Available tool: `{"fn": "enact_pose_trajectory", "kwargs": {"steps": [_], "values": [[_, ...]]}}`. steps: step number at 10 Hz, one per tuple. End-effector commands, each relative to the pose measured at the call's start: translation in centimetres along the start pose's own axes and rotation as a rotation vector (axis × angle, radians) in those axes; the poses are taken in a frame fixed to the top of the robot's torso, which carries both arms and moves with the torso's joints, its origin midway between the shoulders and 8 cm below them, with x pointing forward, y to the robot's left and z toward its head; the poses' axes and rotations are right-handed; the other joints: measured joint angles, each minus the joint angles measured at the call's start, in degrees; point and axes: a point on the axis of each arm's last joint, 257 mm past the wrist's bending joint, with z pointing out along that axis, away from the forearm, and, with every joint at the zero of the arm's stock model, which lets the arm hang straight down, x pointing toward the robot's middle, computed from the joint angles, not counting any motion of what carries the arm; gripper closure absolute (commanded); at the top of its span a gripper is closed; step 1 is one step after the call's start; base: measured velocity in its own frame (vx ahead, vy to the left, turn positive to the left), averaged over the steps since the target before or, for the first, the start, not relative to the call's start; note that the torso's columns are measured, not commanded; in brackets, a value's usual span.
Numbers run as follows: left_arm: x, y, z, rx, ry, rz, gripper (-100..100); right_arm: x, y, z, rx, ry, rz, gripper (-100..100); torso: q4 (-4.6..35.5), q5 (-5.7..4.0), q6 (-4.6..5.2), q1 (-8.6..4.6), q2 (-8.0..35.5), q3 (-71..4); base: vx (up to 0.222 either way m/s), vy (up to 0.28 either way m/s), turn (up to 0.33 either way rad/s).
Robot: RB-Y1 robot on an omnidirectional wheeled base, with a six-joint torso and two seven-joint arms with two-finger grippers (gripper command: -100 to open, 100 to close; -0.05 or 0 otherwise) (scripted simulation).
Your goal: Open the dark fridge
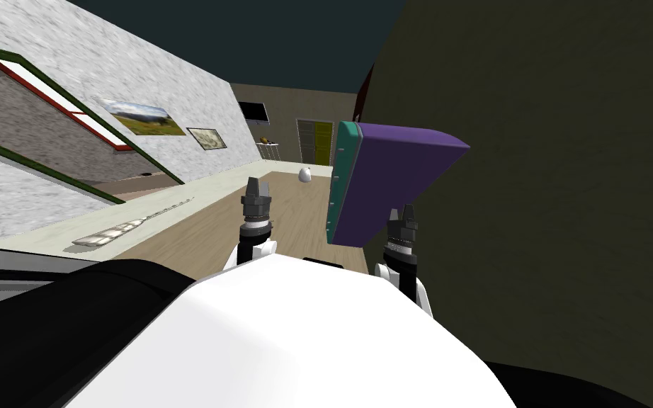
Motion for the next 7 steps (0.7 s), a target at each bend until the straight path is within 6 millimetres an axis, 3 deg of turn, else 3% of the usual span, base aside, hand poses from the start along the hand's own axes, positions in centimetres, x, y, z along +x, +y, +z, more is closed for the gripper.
{"fn": "enact_pose_trajectory", "kwargs": {"steps": [1, 7], "values": [[0.0, 0.0, 0.0, 0.0, 0.0, 0.0, 0, 0.0, 0.0, 0.0, 0.0, 0.0, 0.0, 0, 2.3, 0.0, 0.0, 0.0, 2.3, -4.7, 0.0, 0.0, 0.0], [0.0, -0.01, 0.0, 0.0, 0.0, 0.0, 0, 0.0, 0.02, 0.0, 0.0, 0.0, 0.0, 0, 26.9, 0.0, 0.0, 0.0, 26.9, -53.8, 0.0, 0.0, 0.0]]}}
